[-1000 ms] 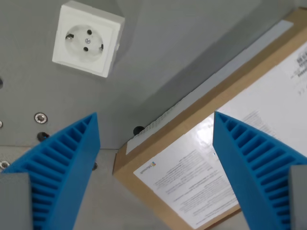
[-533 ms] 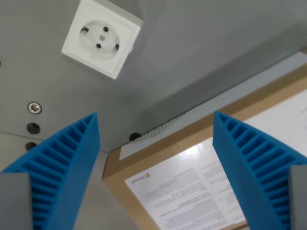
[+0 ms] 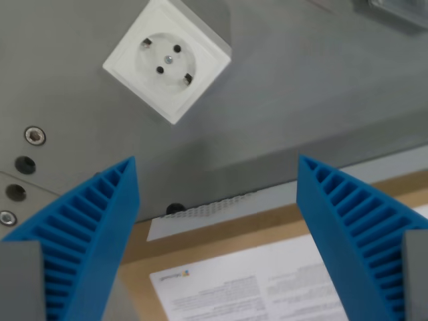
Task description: Move above the white socket
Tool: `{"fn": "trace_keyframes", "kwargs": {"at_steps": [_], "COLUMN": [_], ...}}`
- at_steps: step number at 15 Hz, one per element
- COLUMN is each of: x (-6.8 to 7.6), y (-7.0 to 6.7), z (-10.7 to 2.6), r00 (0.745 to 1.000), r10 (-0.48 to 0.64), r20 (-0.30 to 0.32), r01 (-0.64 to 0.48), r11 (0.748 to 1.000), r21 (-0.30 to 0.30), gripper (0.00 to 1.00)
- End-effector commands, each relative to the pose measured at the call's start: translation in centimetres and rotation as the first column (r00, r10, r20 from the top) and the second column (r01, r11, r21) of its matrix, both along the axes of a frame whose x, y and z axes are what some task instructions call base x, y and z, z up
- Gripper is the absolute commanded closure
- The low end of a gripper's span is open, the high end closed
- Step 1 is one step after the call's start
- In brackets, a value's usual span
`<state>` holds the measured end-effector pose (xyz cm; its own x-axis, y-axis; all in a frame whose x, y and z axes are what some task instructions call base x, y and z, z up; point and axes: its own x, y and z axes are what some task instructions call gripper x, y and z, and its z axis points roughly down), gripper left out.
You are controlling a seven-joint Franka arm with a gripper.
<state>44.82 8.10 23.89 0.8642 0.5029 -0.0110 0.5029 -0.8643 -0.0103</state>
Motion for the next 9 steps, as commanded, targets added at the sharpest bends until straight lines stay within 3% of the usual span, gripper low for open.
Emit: {"fn": "trace_keyframes", "kwargs": {"at_steps": [1, 9], "x": [-0.3, 0.4], "y": [0.4, 1.8], "z": [-0.9, -3.3], "r00": [0.921, 0.799], "r10": [0.372, 0.589], "r20": [0.115, 0.118], "r01": [-0.376, -0.593], "r11": [0.926, 0.805], "r21": [0.013, 0.0], "gripper": [0.0, 0.0]}}
